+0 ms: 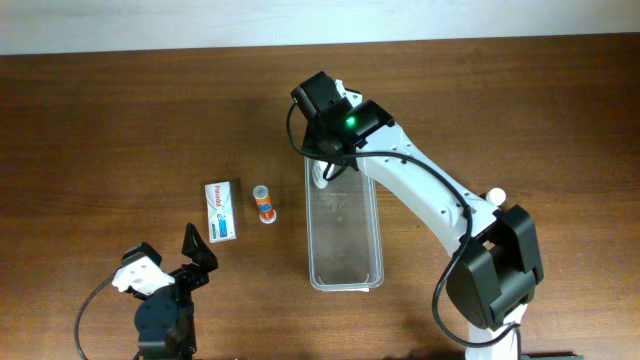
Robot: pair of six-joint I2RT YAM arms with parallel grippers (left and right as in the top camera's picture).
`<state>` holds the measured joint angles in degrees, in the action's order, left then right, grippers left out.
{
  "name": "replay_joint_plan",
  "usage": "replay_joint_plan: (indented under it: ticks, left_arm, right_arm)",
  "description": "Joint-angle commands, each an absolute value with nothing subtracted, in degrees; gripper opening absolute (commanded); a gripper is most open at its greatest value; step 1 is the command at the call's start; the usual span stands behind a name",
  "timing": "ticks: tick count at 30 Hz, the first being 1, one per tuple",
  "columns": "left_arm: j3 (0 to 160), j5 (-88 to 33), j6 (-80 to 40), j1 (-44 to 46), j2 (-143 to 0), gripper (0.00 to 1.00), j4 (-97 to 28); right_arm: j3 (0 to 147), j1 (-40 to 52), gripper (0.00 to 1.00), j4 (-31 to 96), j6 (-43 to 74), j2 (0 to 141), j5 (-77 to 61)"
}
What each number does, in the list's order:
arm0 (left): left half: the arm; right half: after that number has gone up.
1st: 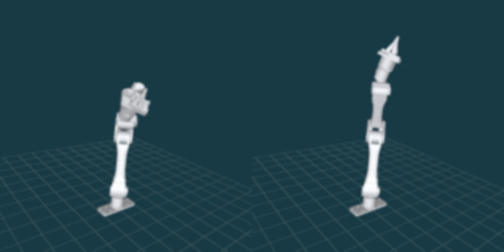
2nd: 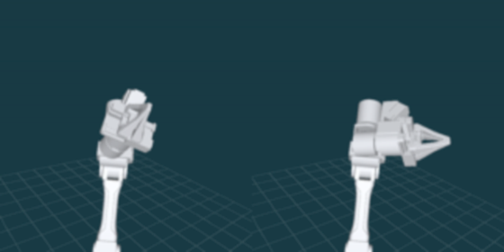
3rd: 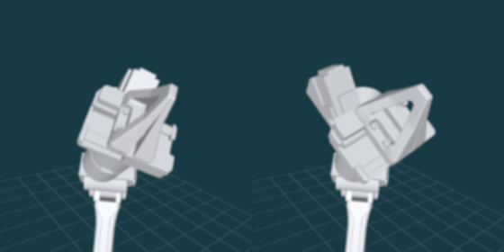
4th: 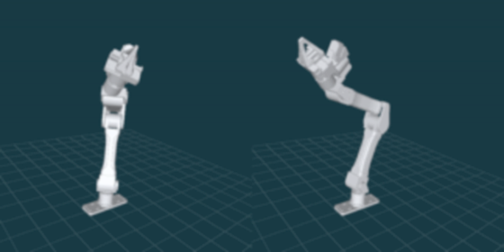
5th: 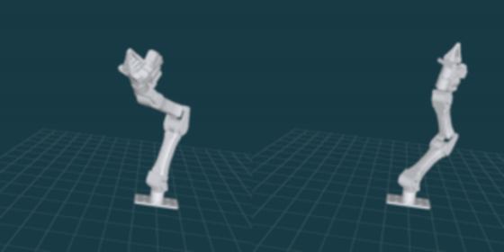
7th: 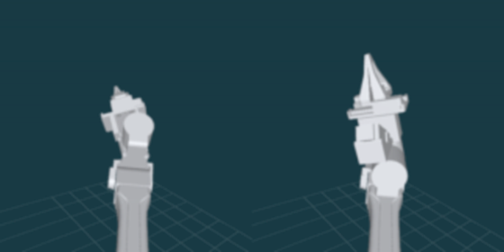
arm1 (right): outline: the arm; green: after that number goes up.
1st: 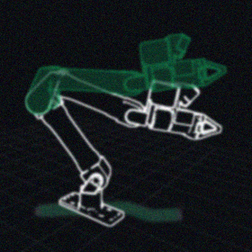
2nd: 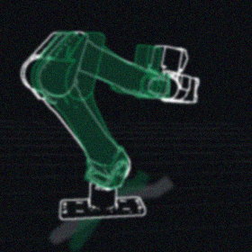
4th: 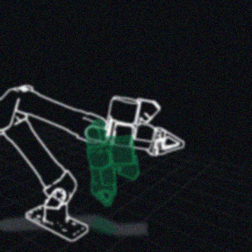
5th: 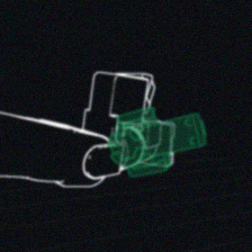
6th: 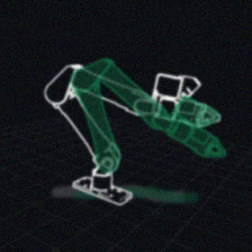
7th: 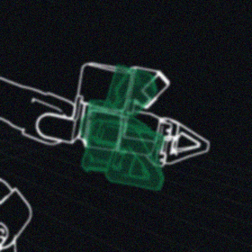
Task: Pack container
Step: 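Carry the white bottle over the clear container and release it inside, then return the right gripper and grasp the dark brown bottle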
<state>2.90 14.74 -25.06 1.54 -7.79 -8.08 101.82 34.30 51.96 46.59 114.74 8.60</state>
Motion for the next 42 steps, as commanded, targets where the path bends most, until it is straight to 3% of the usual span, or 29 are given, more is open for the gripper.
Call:
replay_joint_plan:
  ticks: [1,10,14,22,33,42]
  left_arm:
    - [2.5,14.1,-24.3,1.6,-7.2,0.99,-7.9]
    - [2.5,14.1,-24.3,1.6,-7.2,0.99,-7.9]
    - [2.5,14.1,-24.3,1.6,-7.2,0.99,-7.9]
    - [2.5,14.1,-24.3,1.6,-7.2,1.0,-7.9]
    - [2.5,14.1,-24.3,1.6,-7.2,0.99,-7.9]
    - [2.5,14.1,-24.3,1.6,-7.2,0.99,-7.9]
  right_arm:
    - [101.5,34.5,0.22,51.4,47.0,114.8,10.3]
    - [101.5,34.5,0.48,51.4,46.7,114.8,10.1]
    - [102.8,34.1,0.48,51.7,43.2,113.2,10.2]
    - [105.2,29.9,0.74,56.5,36.2,101.6,11.2]
    - [105.2,7.4,0.8,80.4,34.1,91.7,11.2]
    - [97.8,-4.9,0.8,81.3,23.4,93.4,9.6]
